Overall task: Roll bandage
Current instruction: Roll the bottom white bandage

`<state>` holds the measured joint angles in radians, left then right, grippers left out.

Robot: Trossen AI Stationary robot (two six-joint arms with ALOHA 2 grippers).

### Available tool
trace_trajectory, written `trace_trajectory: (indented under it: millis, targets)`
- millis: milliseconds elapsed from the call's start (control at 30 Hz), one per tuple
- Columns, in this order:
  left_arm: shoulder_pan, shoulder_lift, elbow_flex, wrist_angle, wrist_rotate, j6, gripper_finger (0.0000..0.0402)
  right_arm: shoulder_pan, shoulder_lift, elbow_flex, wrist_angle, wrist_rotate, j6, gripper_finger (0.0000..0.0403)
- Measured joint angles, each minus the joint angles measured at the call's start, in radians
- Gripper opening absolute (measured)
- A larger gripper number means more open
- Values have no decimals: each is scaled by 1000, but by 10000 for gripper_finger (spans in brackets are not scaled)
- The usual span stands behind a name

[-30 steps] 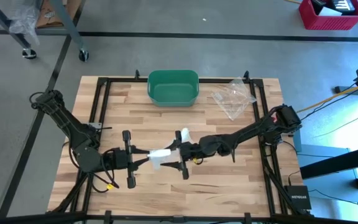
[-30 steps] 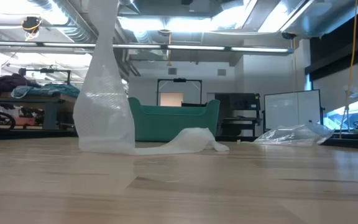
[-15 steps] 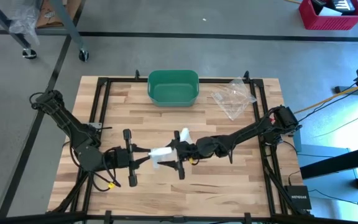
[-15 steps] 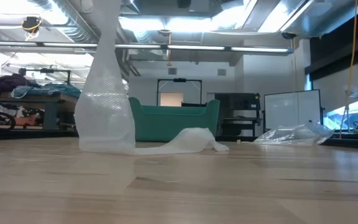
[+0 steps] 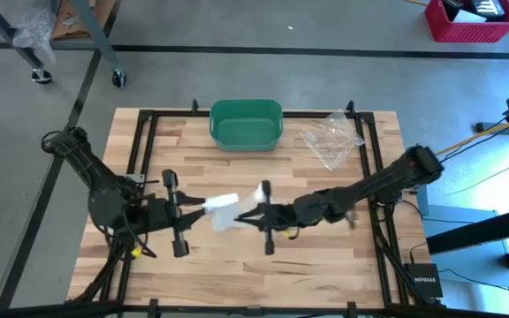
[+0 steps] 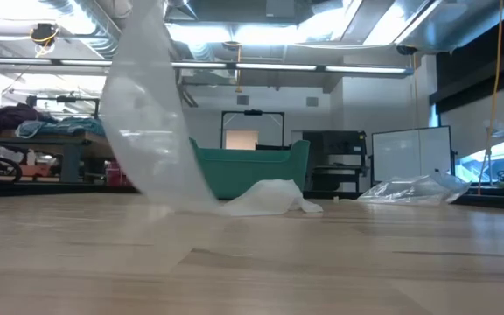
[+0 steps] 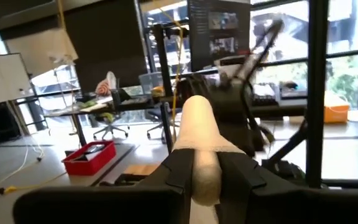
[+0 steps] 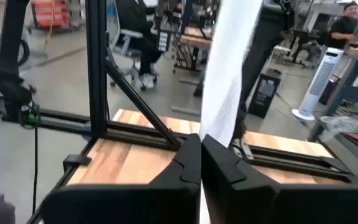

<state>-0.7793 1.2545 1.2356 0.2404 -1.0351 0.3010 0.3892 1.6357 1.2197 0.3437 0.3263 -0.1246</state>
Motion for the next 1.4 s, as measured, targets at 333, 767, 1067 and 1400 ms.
trace_trajectory:
  millis: [333, 767, 1067, 1400]
  targets:
    - [22, 0, 119, -41, 4, 152, 45, 24, -149, 322, -536, 4, 60, 25]
    - [18, -6, 359, -196, 56, 277, 45, 23, -148, 662, -1011, 5, 46, 199]
    - [-24, -5, 385, -245, 151, 196, 45, -44, -132, 312, -672, -54, -39, 201]
    - [-70, -5, 424, -271, 207, 231, 45, -173, -55, -3, -48, -246, 8, 175]
